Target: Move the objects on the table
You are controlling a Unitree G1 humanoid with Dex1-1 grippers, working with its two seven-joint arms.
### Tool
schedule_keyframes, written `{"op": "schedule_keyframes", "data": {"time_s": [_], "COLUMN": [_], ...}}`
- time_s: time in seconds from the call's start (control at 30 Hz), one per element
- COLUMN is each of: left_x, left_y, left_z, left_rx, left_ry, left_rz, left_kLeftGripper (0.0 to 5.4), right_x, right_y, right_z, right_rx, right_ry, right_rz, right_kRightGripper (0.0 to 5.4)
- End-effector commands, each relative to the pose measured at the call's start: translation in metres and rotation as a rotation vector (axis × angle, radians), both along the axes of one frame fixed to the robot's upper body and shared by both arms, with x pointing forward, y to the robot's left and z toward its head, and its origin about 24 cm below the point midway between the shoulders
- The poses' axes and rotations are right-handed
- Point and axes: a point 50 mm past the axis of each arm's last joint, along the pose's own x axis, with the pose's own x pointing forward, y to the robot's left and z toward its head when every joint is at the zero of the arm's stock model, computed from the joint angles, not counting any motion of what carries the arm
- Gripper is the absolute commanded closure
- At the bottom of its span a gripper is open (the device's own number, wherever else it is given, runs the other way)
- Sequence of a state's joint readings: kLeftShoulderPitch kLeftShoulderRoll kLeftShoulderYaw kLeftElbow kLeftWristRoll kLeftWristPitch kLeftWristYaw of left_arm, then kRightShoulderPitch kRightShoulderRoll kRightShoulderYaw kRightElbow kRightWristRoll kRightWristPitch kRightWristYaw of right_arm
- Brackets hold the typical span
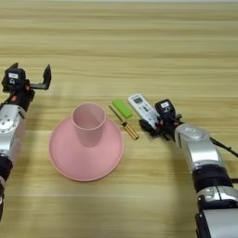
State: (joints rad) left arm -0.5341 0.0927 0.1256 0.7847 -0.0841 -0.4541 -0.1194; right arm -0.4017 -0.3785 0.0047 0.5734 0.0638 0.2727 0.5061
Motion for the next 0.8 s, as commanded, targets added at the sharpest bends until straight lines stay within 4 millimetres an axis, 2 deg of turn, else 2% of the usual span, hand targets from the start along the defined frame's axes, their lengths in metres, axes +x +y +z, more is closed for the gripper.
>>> {"op": "schedule_keyframes", "data": {"time_s": [0.03,0.2,0.5,0.8], "left_x": [0.003,0.003,0.003,0.003], "left_y": [-0.001,-0.001,-0.001,-0.002], "left_z": [0.005,0.005,0.005,0.005], "left_rx": [-0.003,-0.002,-0.003,-0.002], "left_ry": [-0.021,-0.020,-0.020,-0.020], "left_rz": [-0.005,-0.005,-0.004,-0.004], "left_kLeftGripper": [0.00,0.00,0.00,0.00], "right_x": [0.000,0.000,0.002,0.005], "right_y": [0.000,0.001,0.003,0.009], "right_z": [-0.002,-0.002,0.003,0.021], "right_rx": [-0.009,-0.006,-0.005,0.011], "right_ry": [0.010,0.006,-0.025,-0.146], "right_rz": [-0.001,0.002,0.007,0.030], "right_kRightGripper": [2.03,2.47,2.49,2.49]}}
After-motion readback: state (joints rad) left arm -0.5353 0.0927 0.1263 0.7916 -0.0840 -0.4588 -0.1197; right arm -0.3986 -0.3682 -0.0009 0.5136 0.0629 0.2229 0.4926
